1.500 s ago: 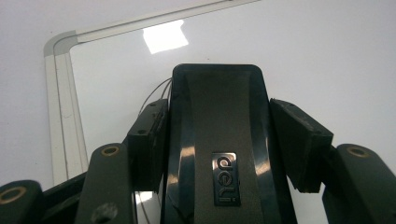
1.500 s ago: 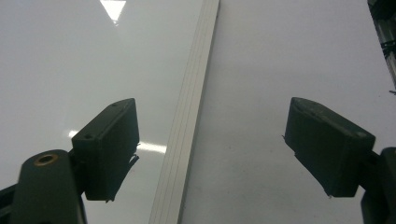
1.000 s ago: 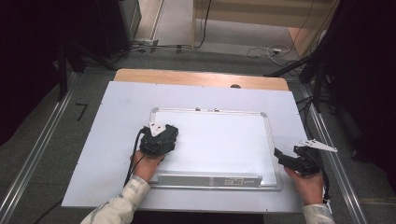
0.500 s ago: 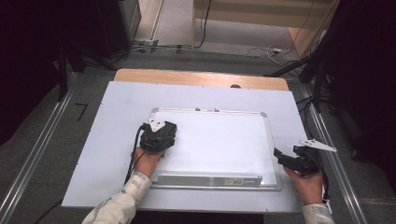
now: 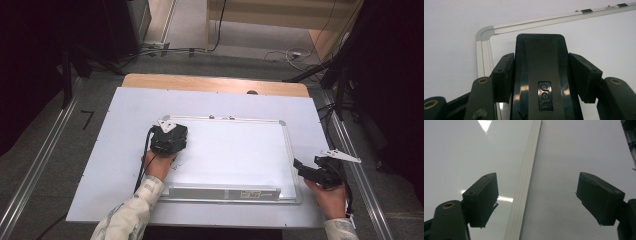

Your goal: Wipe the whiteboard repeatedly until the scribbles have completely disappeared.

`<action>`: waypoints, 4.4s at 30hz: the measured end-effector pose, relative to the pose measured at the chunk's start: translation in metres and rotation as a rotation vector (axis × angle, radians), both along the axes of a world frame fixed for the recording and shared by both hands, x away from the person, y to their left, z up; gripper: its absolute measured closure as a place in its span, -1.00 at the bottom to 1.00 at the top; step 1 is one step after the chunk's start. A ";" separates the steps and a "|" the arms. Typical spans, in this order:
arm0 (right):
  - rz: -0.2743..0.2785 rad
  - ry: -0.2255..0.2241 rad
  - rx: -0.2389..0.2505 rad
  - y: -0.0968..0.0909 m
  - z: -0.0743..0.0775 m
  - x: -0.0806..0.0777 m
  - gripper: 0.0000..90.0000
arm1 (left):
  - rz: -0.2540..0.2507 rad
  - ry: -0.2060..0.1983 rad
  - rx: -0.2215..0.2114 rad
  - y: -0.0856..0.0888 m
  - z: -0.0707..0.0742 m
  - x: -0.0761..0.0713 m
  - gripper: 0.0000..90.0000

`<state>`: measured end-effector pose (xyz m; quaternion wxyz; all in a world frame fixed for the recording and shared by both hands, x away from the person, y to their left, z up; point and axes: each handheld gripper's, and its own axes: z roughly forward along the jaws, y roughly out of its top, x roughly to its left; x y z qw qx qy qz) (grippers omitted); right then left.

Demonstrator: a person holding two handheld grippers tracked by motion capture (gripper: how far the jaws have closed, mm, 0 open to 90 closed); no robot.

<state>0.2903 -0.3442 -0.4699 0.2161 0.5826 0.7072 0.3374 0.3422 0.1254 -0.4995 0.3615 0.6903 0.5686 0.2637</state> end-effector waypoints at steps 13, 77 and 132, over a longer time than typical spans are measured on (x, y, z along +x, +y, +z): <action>-0.001 0.001 0.001 0.000 0.000 0.000 -0.64 | 0.048 0.005 0.003 0.004 0.001 0.016 -0.10; 0.002 0.005 -0.002 0.001 -0.001 0.000 -0.64 | -0.095 0.012 0.022 -0.018 0.000 -0.014 -0.10; 0.004 0.018 -0.007 0.003 -0.003 0.002 -0.63 | -0.025 0.032 0.051 -0.003 0.000 0.008 -0.10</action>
